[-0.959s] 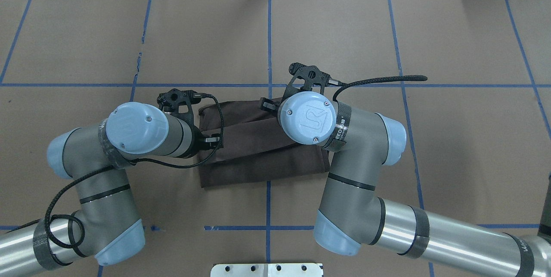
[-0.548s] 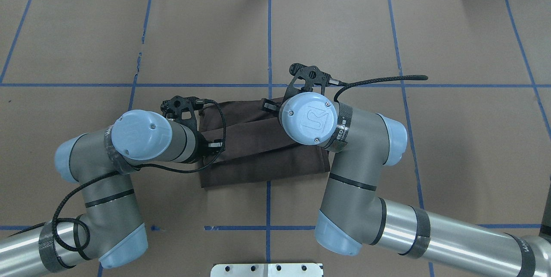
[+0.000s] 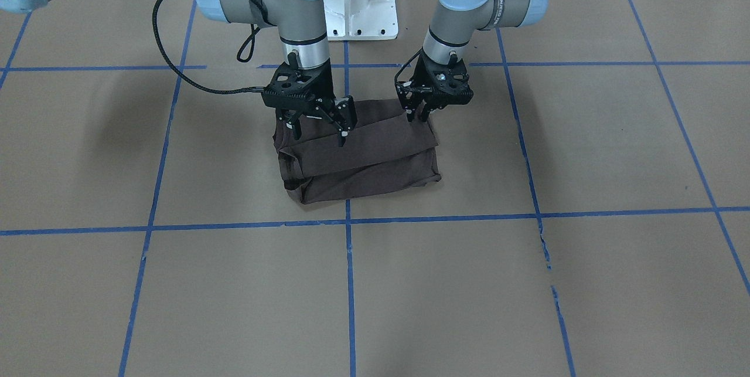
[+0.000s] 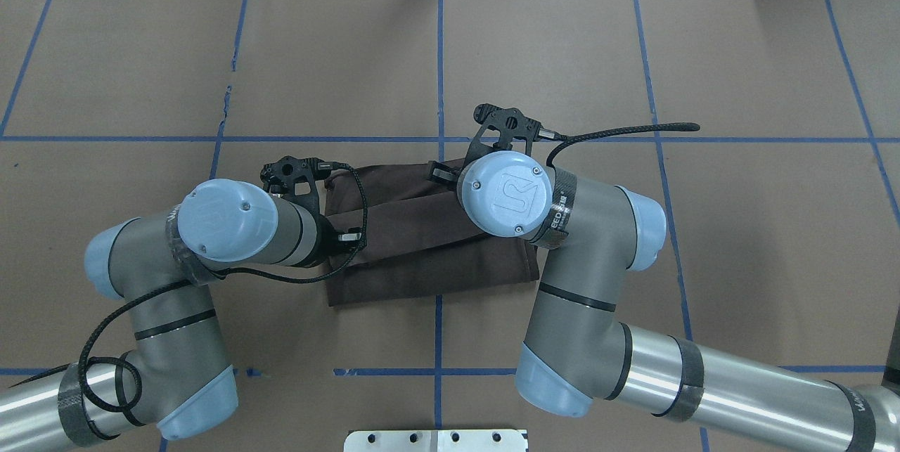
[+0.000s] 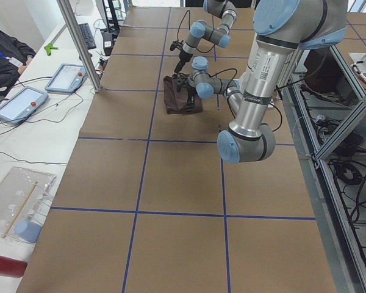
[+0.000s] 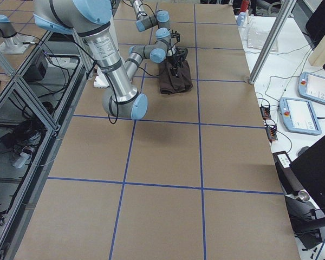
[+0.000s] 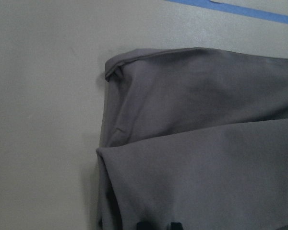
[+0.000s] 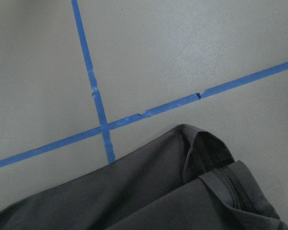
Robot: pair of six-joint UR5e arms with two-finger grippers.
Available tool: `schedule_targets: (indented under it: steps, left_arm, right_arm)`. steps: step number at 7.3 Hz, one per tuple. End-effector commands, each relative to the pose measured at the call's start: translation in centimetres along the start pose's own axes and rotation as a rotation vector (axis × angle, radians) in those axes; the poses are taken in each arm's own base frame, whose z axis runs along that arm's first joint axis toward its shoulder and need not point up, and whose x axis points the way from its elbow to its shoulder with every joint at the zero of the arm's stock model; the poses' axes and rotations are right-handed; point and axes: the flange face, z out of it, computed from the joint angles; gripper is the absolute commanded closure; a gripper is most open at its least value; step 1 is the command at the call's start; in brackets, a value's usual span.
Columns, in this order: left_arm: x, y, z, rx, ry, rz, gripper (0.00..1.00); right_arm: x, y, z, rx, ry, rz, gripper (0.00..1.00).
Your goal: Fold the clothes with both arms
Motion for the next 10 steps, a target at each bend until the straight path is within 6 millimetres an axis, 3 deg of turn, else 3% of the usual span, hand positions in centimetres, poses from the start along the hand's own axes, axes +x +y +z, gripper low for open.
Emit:
schedule_targets:
  steps: [1,6,7,9,10]
  left_arm:
    - [-0.6,0.2,0.3,-0.004,-0.011,0.001,0.53]
    - [-0.3,2.0,0.7,-0.03,-0.008,0.007,0.59]
    - [-0.2,2.0,0.6,-0.03,-0.005,0.006,0.77]
    - [-0.3,2.1,0.6,-0.033,-0.005,0.007,0.78]
    - [-0.2,2.1,0.5,-0.032,-0.003,0.009,1.0]
  right_arm:
    - [0.2,0.0,0.1,0.002,0.002,0.0,0.0]
    - [0.7,-0.1,-0.1,0.005,0.0,0.0,0.0]
    - [0.8,-0.1,-0.1,0.005,0.002,0.0,0.0]
    - [0.8,-0.1,-0.1,0.006,0.002,0.0,0.0]
    - [0.8,-0.1,-0.1,0.006,0.002,0.0,0.0]
